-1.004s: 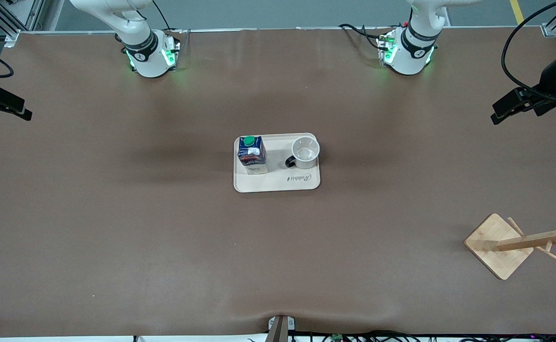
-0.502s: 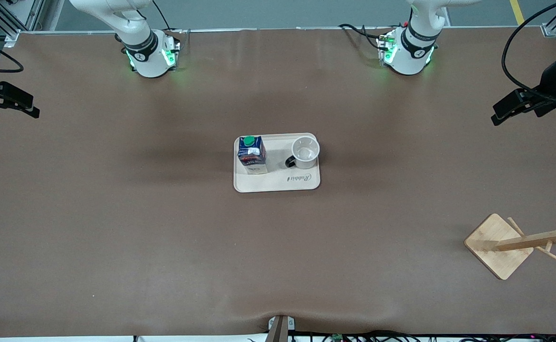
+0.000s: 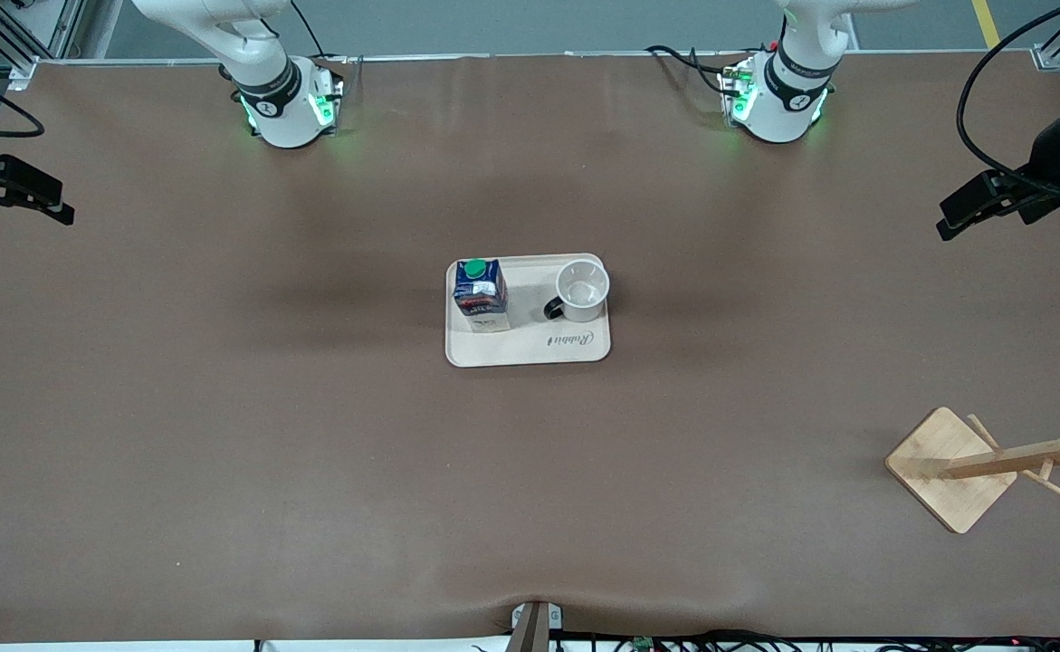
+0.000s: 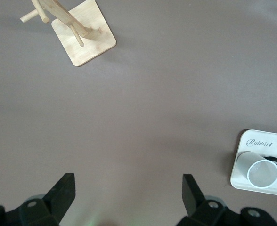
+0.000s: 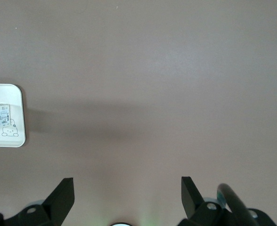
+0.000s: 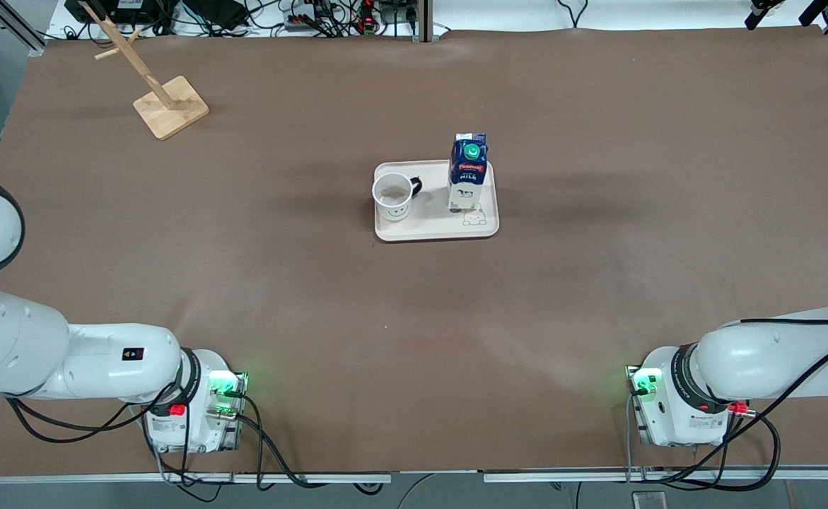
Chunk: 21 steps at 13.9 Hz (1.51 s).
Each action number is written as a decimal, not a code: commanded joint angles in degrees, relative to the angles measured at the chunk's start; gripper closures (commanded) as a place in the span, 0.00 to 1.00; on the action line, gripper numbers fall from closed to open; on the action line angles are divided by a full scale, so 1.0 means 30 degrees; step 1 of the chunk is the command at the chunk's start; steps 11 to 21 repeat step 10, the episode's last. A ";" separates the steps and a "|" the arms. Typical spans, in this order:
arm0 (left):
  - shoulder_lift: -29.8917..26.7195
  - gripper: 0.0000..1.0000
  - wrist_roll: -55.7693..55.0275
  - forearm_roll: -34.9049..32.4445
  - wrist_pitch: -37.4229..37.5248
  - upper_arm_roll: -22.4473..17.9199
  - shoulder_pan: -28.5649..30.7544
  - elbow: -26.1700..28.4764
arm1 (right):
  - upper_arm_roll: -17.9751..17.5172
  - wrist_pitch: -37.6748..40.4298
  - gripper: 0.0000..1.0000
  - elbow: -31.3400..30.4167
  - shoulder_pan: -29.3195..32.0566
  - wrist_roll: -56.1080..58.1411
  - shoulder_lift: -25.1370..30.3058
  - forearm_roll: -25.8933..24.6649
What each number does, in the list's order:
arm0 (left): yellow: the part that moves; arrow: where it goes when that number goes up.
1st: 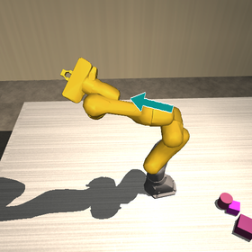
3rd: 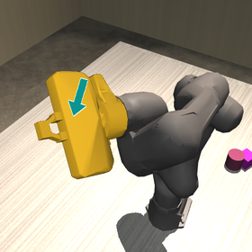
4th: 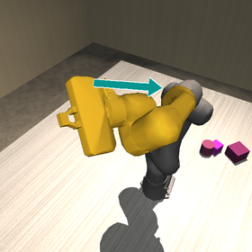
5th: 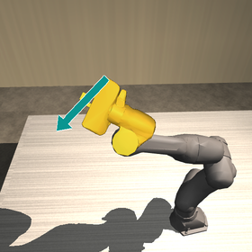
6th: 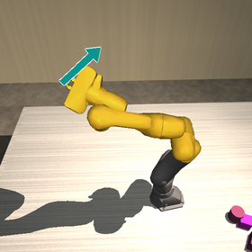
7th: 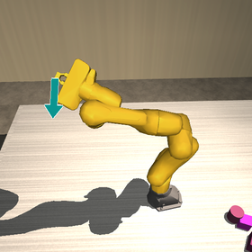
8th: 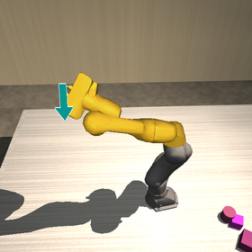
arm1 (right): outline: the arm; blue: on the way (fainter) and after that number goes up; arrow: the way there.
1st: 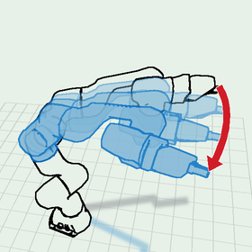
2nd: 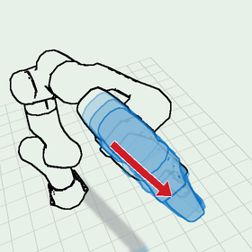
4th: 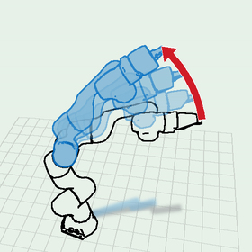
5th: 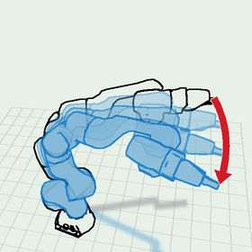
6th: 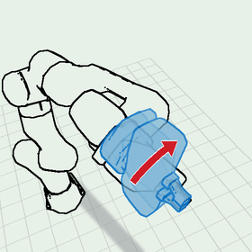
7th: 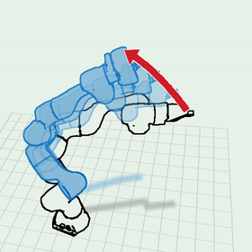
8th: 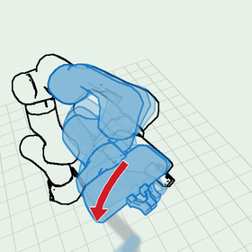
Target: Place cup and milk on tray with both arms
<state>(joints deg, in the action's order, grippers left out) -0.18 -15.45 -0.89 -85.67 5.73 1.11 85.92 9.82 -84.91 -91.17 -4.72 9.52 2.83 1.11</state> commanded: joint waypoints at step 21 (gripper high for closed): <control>-0.0056 0.00 0.0258 0.0181 -0.0007 -0.0065 0.0156 -0.0193 | 0.0126 0.0674 0.00 0.0127 0.0225 0.0109 0.0552 -0.0311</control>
